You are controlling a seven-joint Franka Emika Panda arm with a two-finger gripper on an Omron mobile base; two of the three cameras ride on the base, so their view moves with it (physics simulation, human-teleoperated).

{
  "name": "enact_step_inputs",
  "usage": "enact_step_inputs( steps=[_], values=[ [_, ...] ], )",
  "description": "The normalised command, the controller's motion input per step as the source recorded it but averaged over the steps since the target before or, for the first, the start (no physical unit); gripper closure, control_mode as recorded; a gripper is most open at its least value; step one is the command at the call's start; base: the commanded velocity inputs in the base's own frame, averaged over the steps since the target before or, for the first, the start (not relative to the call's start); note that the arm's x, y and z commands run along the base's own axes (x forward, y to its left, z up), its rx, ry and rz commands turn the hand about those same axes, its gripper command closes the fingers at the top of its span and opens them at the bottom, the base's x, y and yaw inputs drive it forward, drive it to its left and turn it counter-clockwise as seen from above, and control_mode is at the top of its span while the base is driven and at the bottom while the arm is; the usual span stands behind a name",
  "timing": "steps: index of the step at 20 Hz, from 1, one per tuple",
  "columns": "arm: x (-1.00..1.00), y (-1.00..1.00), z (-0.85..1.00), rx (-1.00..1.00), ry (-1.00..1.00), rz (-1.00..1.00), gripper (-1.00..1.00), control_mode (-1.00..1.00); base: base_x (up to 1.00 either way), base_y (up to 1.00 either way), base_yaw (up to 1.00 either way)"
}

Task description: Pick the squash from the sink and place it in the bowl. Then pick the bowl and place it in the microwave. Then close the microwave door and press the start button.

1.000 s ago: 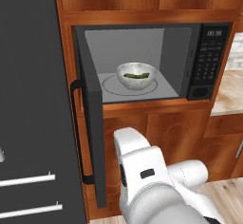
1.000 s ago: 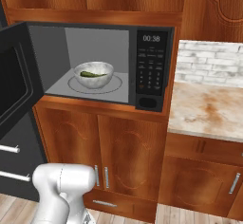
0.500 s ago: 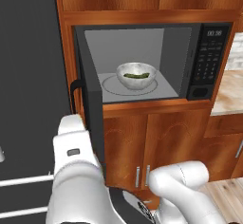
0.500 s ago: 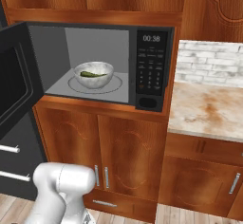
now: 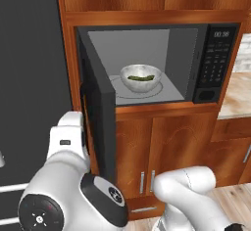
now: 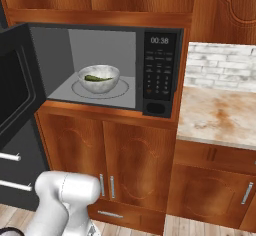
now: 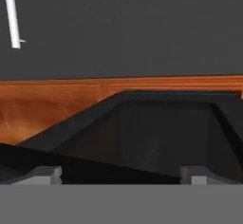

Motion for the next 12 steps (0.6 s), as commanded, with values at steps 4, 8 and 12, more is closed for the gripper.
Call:
enact_step_inputs(
  steps=[4, 8, 12],
  values=[
    [-0.05, -0.87, 0.0, 0.15, -0.03, -0.11, -1.0, -1.0, 0.0, 0.0, 0.0],
    [0.08, -0.97, 0.0, 0.19, -0.05, -0.09, -1.0, -1.0, 0.0, 0.0, 0.0],
    [0.28, -1.0, 0.02, 0.18, -0.05, -0.02, -1.0, -1.0, 0.0, 0.0, 0.0]
  ],
)
